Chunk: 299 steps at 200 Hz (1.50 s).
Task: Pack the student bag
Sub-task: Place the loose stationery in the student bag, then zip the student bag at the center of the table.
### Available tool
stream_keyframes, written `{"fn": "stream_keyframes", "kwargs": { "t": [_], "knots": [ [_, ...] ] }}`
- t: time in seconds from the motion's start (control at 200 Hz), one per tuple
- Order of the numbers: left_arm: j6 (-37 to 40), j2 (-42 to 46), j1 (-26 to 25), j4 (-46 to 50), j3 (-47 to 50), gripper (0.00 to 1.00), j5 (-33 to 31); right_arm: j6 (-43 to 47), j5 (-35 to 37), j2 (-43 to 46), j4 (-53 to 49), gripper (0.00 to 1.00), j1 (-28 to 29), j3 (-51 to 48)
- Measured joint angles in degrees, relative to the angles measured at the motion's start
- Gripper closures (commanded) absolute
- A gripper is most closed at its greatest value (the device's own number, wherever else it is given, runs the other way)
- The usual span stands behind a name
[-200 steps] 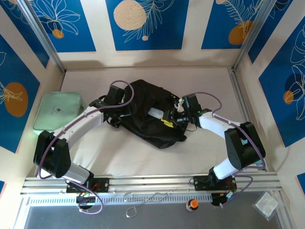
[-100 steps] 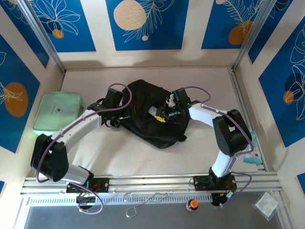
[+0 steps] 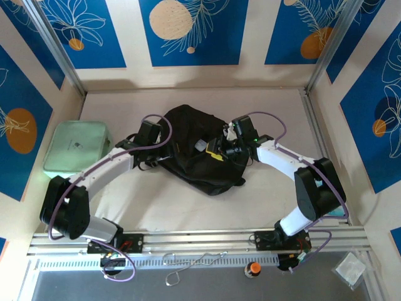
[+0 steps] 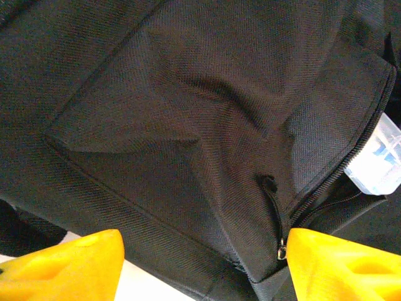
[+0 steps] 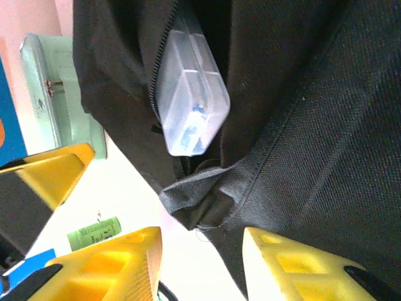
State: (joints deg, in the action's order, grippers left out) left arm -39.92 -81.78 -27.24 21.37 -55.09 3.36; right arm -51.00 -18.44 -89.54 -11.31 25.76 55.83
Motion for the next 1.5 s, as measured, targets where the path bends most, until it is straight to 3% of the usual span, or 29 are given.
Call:
{"fn": "stream_keyframes", "kwargs": {
  "t": [0.335, 0.535, 0.73, 0.905, 1.15, 1.345, 1.495],
  "knots": [
    [-2.10, -0.02, 0.02, -2.56, 1.66, 0.32, 2.49, -0.46, 5.22, -9.75, -3.93, 0.73, 1.95, 10.78],
    [-2.47, -0.02, 0.04, -3.04, 2.23, 0.32, 3.08, -0.31, 6.47, -14.86, -5.31, 0.88, 3.15, 15.93],
    [-3.43, -0.02, 0.13, -3.91, 3.28, 0.33, 3.30, -1.03, 4.94, -18.99, -0.87, 0.89, 3.54, 17.20],
    [-5.01, -0.02, 0.22, -5.49, 4.28, 0.41, 4.52, -1.57, 2.71, -21.20, 3.54, 0.85, 3.52, 17.18],
    [-7.74, -0.50, 0.24, -9.35, 6.05, 0.66, 8.48, 0.57, 3.50, -16.09, 4.44, 0.71, 3.72, 12.70],
    [-9.20, -1.81, 0.24, -11.47, 8.79, 0.70, 10.16, 7.15, 7.15, -7.96, -1.38, 0.63, 5.29, 11.34],
    [-9.60, -2.84, 0.26, -13.11, 9.84, 0.74, 11.13, 13.14, 10.56, -6.82, -6.36, 0.61, 7.45, 13.16]
  ]
}}
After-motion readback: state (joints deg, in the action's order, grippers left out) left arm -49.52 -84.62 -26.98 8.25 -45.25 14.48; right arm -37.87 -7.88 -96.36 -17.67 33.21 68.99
